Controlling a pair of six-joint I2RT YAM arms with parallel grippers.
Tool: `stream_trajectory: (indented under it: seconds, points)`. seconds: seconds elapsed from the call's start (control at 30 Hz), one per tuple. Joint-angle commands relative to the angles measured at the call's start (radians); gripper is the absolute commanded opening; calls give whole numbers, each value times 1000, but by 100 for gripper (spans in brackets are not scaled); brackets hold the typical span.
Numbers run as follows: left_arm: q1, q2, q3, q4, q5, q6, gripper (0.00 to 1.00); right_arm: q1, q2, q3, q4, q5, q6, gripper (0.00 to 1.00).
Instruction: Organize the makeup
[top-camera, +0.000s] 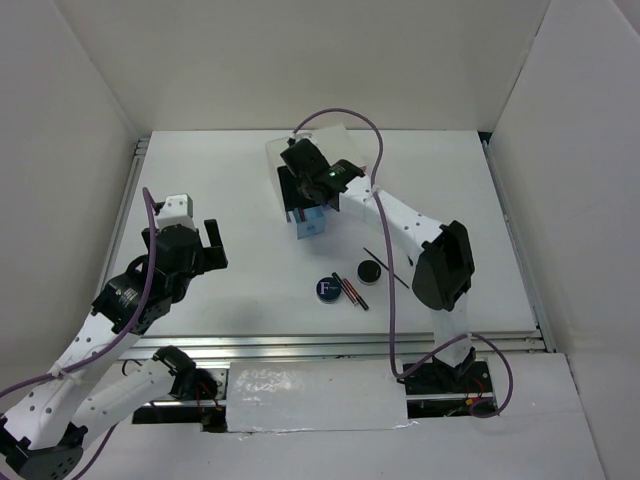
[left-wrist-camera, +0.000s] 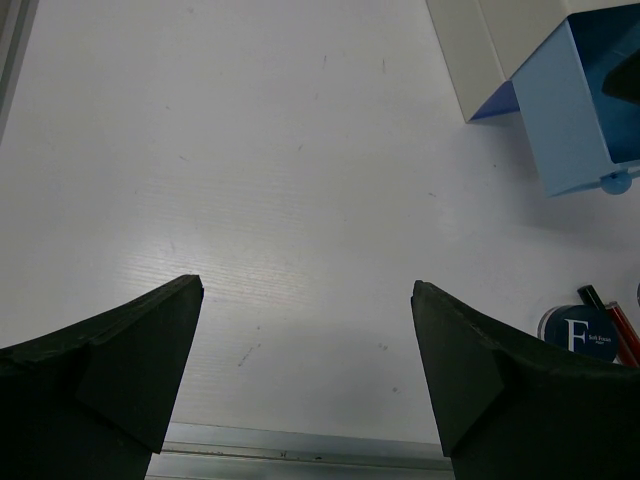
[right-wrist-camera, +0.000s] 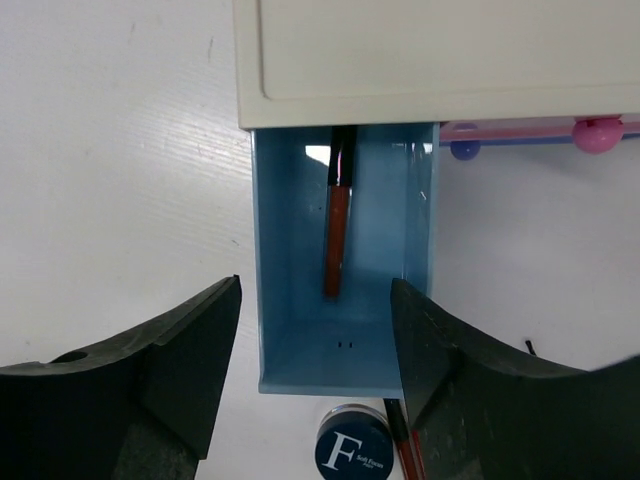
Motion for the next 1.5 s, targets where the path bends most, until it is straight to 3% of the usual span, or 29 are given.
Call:
stream_trajectory:
  seconds: [0.0, 0.2, 0.27, 0.37, 0.5, 0.6, 0.7, 0.9, 1.27, 1.47]
  points:
    - [-5, 1, 7, 23, 0, 2, 99, 2, -81, 98, -32, 39, -3, 71]
    - [-5, 1, 6, 24, 6, 5, 99, 2, -229, 1, -34, 52, -14, 72]
    - [-5, 3, 7, 24, 11, 5, 99, 1, -344, -151, 7, 24, -20, 68]
    - [-7, 3, 7, 26, 15, 8, 99, 1, -539, -421, 111, -62, -32, 59]
    - [-10, 6, 7, 31, 26, 11, 99, 2, -769, -747, 191, -102, 12, 35]
    - [-11, 9, 7, 32, 34, 12, 99, 2, -815, -857, 193, -119, 55, 32]
    - [-11, 12, 9, 29, 37, 14, 99, 4, -812, -992, 193, -99, 101, 31]
    - [-11, 6, 7, 31, 42, 15, 99, 2, -739, -1100, 236, -100, 163, 32]
    - [-19, 1, 6, 32, 46, 20, 99, 5, -521, -1086, 303, -107, 169, 33]
    - [-20, 4, 6, 34, 51, 22, 99, 5, -484, -1080, 323, -79, 193, 33]
